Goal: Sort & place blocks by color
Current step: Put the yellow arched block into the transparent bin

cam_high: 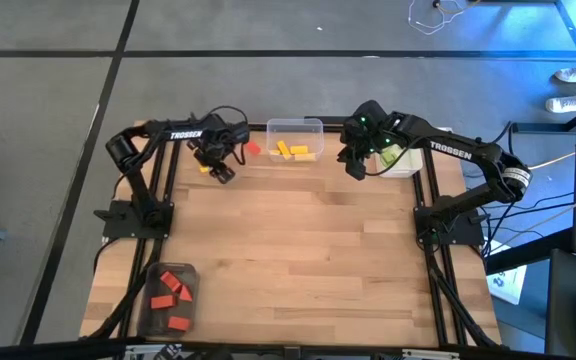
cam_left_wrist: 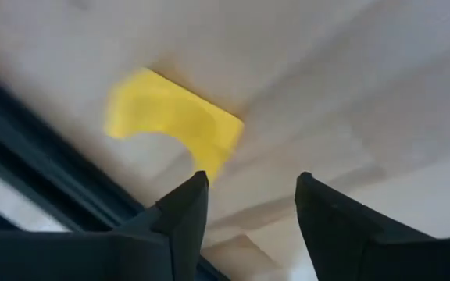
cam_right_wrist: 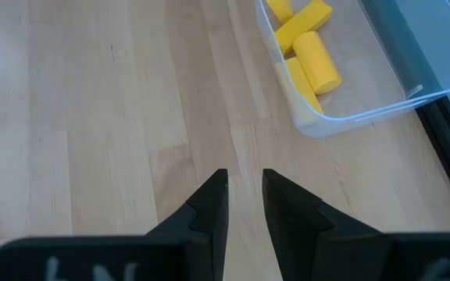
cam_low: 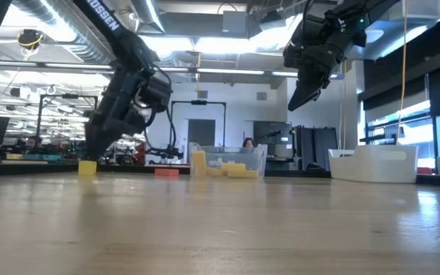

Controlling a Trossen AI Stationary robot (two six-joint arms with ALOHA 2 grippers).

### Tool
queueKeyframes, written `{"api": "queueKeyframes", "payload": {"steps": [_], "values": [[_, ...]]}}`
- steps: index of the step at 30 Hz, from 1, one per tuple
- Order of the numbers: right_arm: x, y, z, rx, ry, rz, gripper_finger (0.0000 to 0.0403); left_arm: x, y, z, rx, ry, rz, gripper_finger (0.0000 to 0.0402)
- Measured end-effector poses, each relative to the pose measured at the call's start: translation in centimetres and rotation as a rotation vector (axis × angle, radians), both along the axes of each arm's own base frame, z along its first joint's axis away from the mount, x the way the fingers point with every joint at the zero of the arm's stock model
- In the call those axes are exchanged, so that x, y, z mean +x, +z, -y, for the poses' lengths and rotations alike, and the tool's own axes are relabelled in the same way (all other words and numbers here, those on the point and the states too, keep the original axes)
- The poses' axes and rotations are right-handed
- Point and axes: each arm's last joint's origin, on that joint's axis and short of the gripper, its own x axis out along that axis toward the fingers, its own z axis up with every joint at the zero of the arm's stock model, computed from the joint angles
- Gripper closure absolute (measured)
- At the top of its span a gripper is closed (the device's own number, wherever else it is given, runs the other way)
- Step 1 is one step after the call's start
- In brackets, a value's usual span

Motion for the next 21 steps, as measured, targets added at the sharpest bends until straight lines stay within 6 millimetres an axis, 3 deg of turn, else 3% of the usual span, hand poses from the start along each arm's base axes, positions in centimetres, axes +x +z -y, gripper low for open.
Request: {"api": "queueKeyframes", "payload": {"steps": [4,8,16,21], "values": [[0.0,0.0,0.0,0.000,0.000,0.000,0.0321,-0.5,-1.6,0.5,-0.054,-0.121,0.009,0.0218],[0.0,0.0,0.0,0.000,0.000,0.000,0.0321,-0.8,-2.3,0.6,-0.047,-0.130,0.006,0.0217],[0.0,0.0,0.0,0.000,0.000,0.000,0.0321,-0.7,-1.6,1.0,-0.079,-0.108,-0.032,0.0217],[0.0,0.0,0.0,0.000,0.000,0.000,0.0321,-0.3,-1.0,0.7,-0.008,-0.153,-0.063,0.0217]]}}
